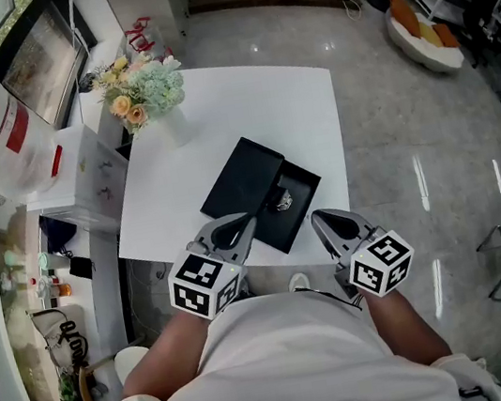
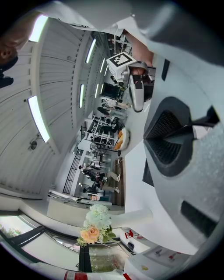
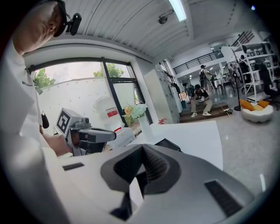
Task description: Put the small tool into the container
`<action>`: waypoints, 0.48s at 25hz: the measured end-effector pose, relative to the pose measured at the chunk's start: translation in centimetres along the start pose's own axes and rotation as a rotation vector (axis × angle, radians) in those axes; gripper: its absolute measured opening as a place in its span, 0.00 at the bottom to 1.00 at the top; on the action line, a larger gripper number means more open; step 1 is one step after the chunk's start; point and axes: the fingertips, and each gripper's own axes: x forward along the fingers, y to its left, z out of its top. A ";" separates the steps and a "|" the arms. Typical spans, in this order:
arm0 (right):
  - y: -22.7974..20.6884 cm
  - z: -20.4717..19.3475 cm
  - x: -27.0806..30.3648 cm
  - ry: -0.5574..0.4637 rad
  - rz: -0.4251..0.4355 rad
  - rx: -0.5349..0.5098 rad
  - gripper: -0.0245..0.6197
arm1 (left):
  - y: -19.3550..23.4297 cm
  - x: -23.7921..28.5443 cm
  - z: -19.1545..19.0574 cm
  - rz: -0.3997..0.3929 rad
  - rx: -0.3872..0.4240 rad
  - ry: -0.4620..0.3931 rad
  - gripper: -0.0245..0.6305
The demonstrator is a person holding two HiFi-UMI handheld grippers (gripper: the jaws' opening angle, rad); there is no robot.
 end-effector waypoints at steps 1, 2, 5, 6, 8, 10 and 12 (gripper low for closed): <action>0.0 0.0 0.0 0.001 0.000 0.001 0.05 | 0.0 0.0 0.0 0.000 0.000 0.000 0.05; 0.0 0.0 0.1 0.001 0.000 0.002 0.05 | 0.0 0.0 0.0 0.000 0.000 0.001 0.05; 0.0 -0.2 0.2 0.003 0.001 0.005 0.05 | 0.1 0.0 -0.1 0.001 -0.001 0.002 0.05; 0.0 -0.2 0.2 0.002 0.001 0.005 0.05 | 0.2 0.0 -0.1 0.002 -0.001 0.002 0.05; 0.1 -0.2 0.2 0.002 0.002 0.007 0.05 | 0.2 -0.1 -0.1 0.004 -0.001 0.002 0.05; 0.2 -0.3 0.2 0.002 0.003 0.008 0.05 | 0.3 -0.1 -0.1 0.005 -0.002 0.001 0.05; 0.3 -0.3 0.3 0.001 0.005 0.008 0.05 | 0.3 -0.2 -0.1 0.006 -0.002 0.000 0.05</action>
